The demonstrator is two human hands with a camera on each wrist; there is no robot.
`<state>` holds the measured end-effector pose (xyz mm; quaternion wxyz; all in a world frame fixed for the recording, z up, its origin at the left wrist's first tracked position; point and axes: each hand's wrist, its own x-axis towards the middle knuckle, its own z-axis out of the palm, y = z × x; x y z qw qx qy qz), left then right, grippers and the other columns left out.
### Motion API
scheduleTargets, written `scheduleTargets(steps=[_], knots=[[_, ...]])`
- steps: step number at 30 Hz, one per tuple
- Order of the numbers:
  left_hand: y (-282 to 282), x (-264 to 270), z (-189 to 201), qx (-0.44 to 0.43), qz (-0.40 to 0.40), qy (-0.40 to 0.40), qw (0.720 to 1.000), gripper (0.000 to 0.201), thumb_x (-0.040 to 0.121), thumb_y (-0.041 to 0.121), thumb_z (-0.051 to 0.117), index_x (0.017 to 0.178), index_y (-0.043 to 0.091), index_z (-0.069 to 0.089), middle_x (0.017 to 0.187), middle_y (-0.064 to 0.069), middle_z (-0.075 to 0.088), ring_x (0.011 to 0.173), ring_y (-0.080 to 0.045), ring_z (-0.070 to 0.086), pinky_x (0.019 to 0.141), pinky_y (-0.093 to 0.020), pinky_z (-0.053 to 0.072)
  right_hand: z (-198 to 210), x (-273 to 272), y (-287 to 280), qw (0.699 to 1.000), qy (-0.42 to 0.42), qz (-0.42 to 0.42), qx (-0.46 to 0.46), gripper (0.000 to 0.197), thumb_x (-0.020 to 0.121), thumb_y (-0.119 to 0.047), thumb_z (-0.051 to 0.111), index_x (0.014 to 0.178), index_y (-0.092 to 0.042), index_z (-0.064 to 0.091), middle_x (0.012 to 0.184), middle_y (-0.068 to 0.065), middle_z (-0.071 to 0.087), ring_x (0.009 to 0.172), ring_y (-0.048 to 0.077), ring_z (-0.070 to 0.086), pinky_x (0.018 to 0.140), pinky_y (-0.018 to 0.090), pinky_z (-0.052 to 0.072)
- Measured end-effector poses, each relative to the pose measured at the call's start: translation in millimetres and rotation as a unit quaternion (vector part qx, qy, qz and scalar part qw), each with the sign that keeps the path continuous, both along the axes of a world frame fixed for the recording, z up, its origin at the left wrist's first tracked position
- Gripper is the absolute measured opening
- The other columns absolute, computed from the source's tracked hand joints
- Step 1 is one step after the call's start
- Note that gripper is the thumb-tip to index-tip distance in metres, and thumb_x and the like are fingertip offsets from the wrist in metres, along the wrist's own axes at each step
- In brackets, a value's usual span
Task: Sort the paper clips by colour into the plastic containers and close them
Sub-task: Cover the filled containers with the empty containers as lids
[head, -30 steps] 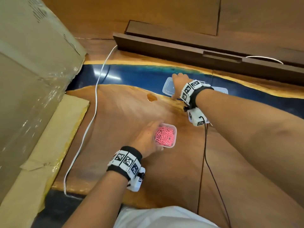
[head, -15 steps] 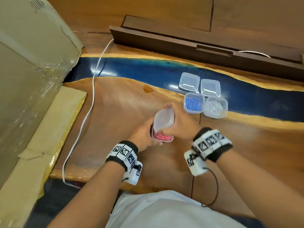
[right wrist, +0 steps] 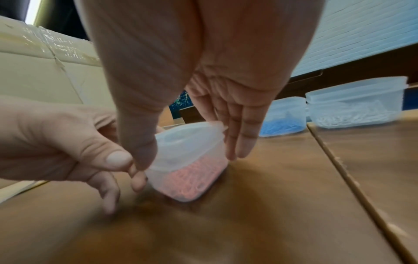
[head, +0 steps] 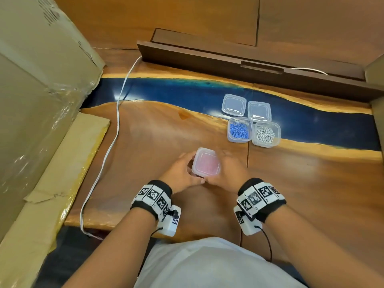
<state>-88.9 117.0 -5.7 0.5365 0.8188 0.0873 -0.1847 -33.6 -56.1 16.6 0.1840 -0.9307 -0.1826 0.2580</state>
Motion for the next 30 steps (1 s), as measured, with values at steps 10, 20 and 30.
scheduleTargets(steps=[10,20,30], knots=[[-5.3,18.7,7.7,-0.015,0.137,0.085,0.987,0.017,0.096,0.012,0.052,0.095,0.003,0.067,0.069,-0.011,0.065,0.056,-0.019,0.062,0.067,-0.038,0.059,7.0,-3.9,21.0,0.996,0.056,-0.009,-0.065,0.108,0.077,-0.031,0.078,0.152,-0.006,0.004,0.148,0.017,0.027,0.122,0.032,0.05,0.095,0.036,0.045],[-20.2,17.5,5.9,0.142,-0.023,0.061,0.988,0.076,0.087,0.002,0.041,0.149,0.039,0.019,0.142,-0.013,0.036,0.126,-0.03,0.043,0.107,-0.041,0.039,-22.9,-29.3,19.4,0.994,-0.033,-0.016,-0.101,0.11,0.08,-0.065,0.053,0.151,-0.018,-0.016,0.158,0.016,0.005,0.137,0.035,0.025,0.105,0.045,0.033],[-13.5,17.5,1.6,0.328,-0.014,0.021,0.944,0.06,0.097,0.023,0.033,0.151,0.024,0.006,0.14,-0.011,0.044,0.107,-0.035,0.059,0.082,-0.044,0.048,-15.5,-3.7,34.4,0.988,-0.096,0.051,-0.108,0.116,0.067,-0.075,0.052,0.153,-0.019,-0.003,0.155,0.012,0.017,0.127,0.03,0.035,0.098,0.044,0.035]])
